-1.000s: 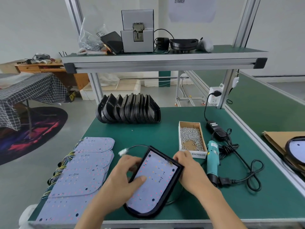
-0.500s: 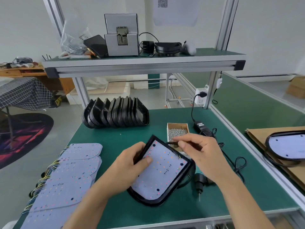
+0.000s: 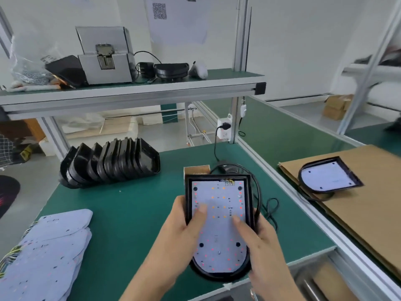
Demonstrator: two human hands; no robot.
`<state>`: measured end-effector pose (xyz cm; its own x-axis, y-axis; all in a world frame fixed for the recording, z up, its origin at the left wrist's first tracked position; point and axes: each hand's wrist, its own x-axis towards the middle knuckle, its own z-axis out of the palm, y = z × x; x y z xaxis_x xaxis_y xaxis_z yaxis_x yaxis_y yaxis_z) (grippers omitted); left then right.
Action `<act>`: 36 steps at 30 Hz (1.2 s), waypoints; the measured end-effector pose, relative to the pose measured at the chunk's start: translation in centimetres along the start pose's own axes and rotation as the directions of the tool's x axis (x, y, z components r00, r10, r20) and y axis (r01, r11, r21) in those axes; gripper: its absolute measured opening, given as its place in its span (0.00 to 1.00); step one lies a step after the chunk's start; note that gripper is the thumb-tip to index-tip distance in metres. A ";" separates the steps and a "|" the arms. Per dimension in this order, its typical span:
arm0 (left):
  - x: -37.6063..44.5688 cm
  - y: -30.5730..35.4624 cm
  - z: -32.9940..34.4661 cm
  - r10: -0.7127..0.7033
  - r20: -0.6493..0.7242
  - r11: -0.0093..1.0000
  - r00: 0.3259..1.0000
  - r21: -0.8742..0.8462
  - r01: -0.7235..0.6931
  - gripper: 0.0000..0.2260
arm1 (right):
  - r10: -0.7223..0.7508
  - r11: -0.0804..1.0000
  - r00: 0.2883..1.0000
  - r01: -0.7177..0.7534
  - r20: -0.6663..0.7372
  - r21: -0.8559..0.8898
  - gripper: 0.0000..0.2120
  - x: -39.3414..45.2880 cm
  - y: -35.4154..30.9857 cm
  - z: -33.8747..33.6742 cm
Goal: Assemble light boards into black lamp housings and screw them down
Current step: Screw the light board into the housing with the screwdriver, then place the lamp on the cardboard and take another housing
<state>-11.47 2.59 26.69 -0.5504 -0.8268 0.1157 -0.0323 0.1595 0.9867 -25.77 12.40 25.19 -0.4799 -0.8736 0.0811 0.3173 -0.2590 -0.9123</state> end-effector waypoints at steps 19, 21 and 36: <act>11.3 2.2 24.6 -0.208 0.347 0.829 0.915 -0.433 0.353 0.13 | 0.051 0.857 0.788 0.281 -0.614 0.432 0.21 9.7 -5.7 -16.8; 11.3 2.4 26.2 -0.234 0.393 0.814 0.889 -0.422 0.400 0.14 | 0.080 0.832 0.772 0.297 -0.630 0.469 0.20 10.7 -6.0 -18.8; 4.0 -3.4 21.7 -0.171 0.419 0.958 0.892 -0.141 0.250 0.12 | 0.208 0.961 0.364 0.098 -0.908 0.259 0.17 14.2 -4.6 -27.2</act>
<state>-31.67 10.47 21.29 -0.8347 -0.5390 -0.1131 -0.0504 -0.1297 0.9903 -56.32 12.42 19.58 -0.8514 0.0021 -0.5244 0.4699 -0.4410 -0.7647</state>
